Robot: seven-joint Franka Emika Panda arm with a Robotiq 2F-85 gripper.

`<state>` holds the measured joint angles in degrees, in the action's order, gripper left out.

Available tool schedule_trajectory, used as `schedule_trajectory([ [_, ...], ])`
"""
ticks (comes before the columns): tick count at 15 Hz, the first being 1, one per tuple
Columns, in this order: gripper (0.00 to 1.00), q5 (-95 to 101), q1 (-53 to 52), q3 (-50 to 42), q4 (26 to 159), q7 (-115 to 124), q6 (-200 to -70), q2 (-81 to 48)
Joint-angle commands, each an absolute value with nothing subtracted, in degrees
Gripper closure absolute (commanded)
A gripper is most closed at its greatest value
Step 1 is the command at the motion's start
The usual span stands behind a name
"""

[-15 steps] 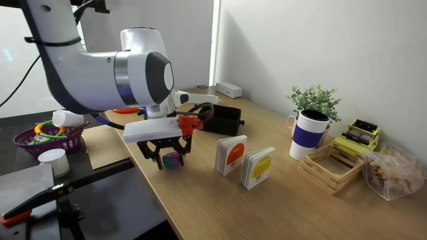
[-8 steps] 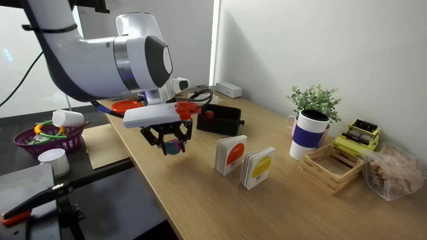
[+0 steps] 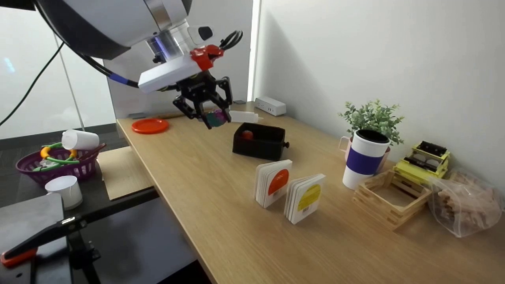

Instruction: Put the green and the purple objects in the black bowl

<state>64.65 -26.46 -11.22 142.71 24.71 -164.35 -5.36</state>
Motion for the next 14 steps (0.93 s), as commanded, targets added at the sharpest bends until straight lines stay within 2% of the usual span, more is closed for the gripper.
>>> schedule_trajectory([
  [1, 0.73, 71.4, -28.2, -11.0, 141.3, 33.6, -161.1, -4.1],
  [5, 0.73, 68.3, -28.3, -10.9, 137.2, 34.8, -162.0, -6.3],
  [6, 0.48, 69.0, -28.2, -11.1, 139.9, 34.3, -162.9, -4.5],
  [11, 0.48, 68.8, -28.2, -11.1, 138.1, 34.5, -162.9, -5.4],
  [12, 0.73, 68.8, -28.2, -11.1, 138.1, 34.5, -162.9, -5.4],
  [14, 0.73, 69.7, -27.8, -11.5, 136.9, 35.9, -165.2, -7.0],
])
